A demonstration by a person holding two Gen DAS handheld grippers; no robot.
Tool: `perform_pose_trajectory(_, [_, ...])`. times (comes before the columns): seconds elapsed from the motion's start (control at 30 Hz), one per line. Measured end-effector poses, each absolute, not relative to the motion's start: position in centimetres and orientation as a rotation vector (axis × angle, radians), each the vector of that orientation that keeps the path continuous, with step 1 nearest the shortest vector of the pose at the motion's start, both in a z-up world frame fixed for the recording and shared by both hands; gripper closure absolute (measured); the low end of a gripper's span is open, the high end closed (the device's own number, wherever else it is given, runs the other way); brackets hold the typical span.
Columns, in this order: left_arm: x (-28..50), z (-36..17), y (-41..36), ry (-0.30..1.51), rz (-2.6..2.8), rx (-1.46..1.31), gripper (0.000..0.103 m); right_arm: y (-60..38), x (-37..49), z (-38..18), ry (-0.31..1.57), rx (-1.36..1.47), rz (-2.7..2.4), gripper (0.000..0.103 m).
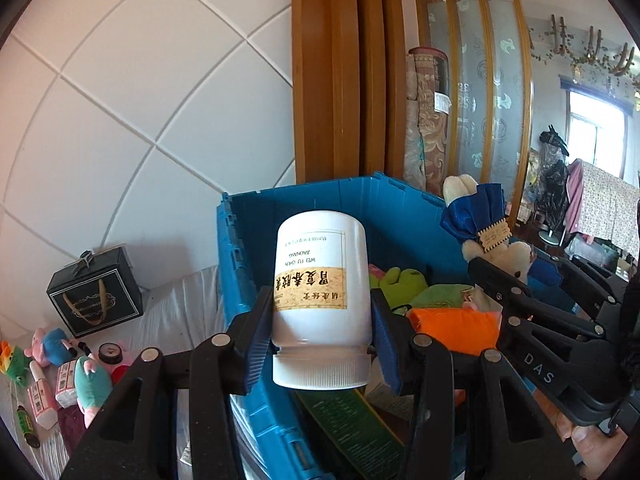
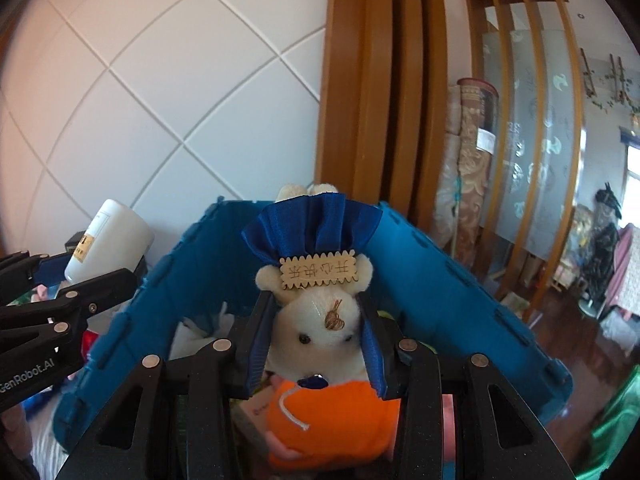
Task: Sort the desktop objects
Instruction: 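Carry the bottle and bunny plush into the blue crate and release both, then withdraw both open tools from the crate back toward the bed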
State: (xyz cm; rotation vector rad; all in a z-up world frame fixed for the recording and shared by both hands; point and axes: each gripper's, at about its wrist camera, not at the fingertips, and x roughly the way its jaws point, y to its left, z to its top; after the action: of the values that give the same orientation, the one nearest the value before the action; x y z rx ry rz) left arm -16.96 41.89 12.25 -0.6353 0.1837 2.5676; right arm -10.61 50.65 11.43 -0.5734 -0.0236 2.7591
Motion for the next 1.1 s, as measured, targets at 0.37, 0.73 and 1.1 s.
perform_pose_trajectory(0.37, [-18.4, 10.7, 46.6, 0.278, 2.506, -0.801, 0.057, 56.0, -13.5, 9.1, -0.074, -0.774, 2.649, 0.063])
perform_pose_trajectory(0.73, [-17.6, 11.2, 46.1, 0.297, 2.552, -0.725, 0.035, 57.4, -13.7, 8.6, -0.095, -0.757, 2.623, 0.008])
perform_pose_trajectory(1.1, [-16.6, 12.3, 42.3, 0.188, 2.578, -0.675, 0.035, 55.6, -12.1, 9.8, -0.122, -0.677, 2.628, 0.0])
